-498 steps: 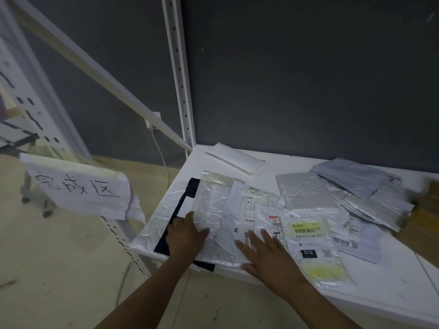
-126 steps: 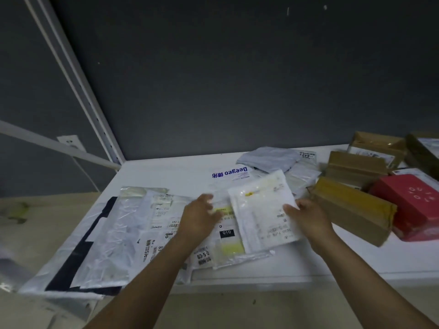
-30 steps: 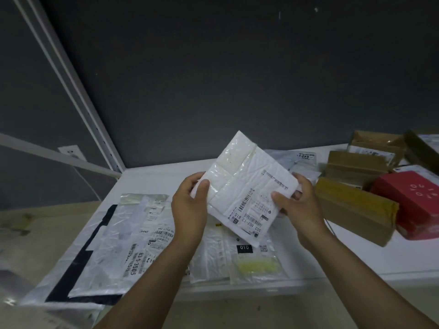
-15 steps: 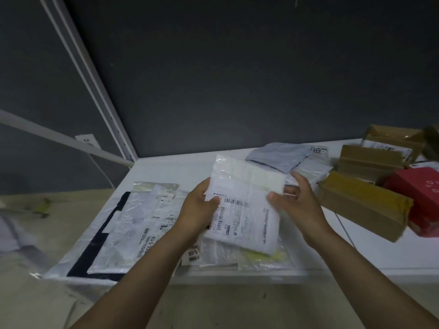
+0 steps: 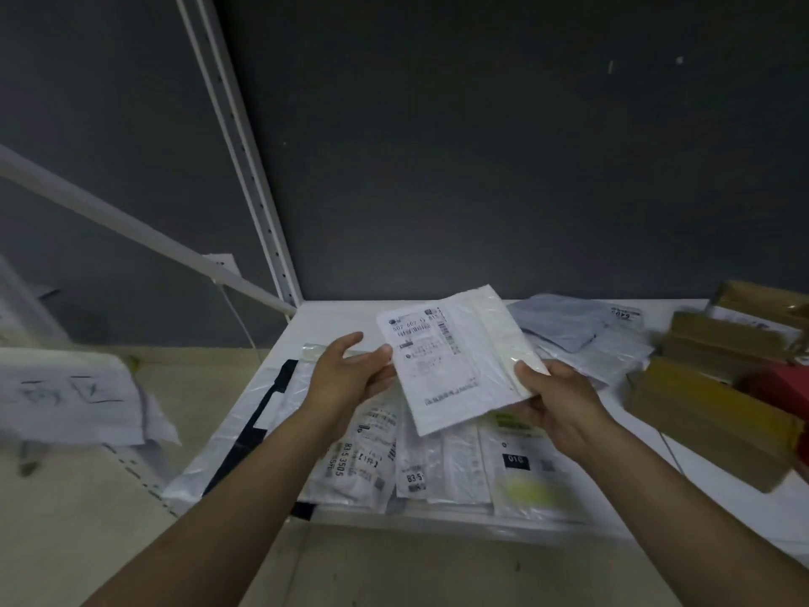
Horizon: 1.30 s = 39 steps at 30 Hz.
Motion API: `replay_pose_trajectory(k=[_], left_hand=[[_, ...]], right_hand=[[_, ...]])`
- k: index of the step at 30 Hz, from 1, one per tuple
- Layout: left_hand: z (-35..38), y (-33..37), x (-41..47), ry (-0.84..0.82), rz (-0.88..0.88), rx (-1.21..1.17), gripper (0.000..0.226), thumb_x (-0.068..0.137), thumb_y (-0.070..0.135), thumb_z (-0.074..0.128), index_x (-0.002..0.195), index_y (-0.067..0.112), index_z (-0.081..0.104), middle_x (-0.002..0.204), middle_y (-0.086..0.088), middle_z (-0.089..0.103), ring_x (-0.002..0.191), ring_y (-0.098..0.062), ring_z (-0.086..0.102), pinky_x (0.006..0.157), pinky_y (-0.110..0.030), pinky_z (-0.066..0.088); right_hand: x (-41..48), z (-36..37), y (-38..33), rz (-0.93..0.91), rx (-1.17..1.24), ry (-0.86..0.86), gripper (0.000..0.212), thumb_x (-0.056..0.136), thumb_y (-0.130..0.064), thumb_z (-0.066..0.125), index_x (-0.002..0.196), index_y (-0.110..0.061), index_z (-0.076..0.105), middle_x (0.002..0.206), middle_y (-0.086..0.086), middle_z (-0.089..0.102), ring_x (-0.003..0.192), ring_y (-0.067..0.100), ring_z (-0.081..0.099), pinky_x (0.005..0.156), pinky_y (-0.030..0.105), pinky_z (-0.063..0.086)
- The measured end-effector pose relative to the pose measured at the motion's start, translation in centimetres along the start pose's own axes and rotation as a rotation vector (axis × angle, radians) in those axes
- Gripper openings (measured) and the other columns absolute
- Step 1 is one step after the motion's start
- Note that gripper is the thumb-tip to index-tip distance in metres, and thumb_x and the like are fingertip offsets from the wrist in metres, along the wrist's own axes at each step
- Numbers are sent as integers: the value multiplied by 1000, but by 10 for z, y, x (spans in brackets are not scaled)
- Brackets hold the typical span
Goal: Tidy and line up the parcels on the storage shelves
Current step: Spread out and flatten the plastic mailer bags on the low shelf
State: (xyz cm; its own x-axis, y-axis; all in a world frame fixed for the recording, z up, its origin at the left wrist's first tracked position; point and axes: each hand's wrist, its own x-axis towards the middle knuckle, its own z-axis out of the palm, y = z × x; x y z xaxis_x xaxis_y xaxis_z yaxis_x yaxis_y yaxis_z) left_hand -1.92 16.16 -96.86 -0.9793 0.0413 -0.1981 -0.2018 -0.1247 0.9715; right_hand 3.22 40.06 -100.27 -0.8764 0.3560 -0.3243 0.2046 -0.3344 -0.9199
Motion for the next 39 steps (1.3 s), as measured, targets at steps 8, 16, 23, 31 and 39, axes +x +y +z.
replay_pose_trajectory(k=[8, 16, 23, 31, 39], left_hand=[[-38, -13, 19, 170, 155, 411, 27, 86, 6, 67, 111, 16, 63, 112, -2, 68, 98, -21, 65, 81, -35, 54], [-90, -19, 37, 259, 181, 479, 29, 87, 8, 66, 116, 10, 67, 111, -8, 70, 94, -23, 65, 78, -27, 46], [-106, -22, 44, 305, 182, 534, 29, 87, 11, 65, 115, 13, 66, 113, -10, 69, 101, -28, 64, 89, -37, 50], [-97, -22, 42, 249, 175, 598, 27, 87, 11, 65, 114, 11, 65, 111, -5, 67, 97, -24, 62, 80, -32, 47], [-51, -60, 31, -100, 138, 735, 35, 86, 16, 71, 118, 15, 58, 110, -2, 67, 93, -13, 63, 80, -26, 53]], right_hand=[[-26, 53, 33, -264, -828, -118, 25, 88, -36, 68, 102, -17, 58, 98, -4, 64, 86, 17, 62, 74, 27, 52], [-17, 43, 112, -316, -1897, -426, 111, 74, -76, 56, 154, -26, -2, 161, 14, -8, 146, 42, -5, 115, 58, 6], [-17, 39, 109, -441, -1958, -391, 84, 83, -69, 9, 153, -23, 10, 159, 13, 14, 144, 34, 19, 113, 44, 27], [-19, 39, 97, -530, -1663, -108, 41, 101, -31, 37, 141, -21, 38, 115, 8, 63, 95, 28, 63, 67, 30, 38], [-17, 18, 92, -515, -1244, 14, 39, 100, -21, 42, 138, -18, 48, 117, 12, 66, 105, 31, 61, 78, 31, 40]])
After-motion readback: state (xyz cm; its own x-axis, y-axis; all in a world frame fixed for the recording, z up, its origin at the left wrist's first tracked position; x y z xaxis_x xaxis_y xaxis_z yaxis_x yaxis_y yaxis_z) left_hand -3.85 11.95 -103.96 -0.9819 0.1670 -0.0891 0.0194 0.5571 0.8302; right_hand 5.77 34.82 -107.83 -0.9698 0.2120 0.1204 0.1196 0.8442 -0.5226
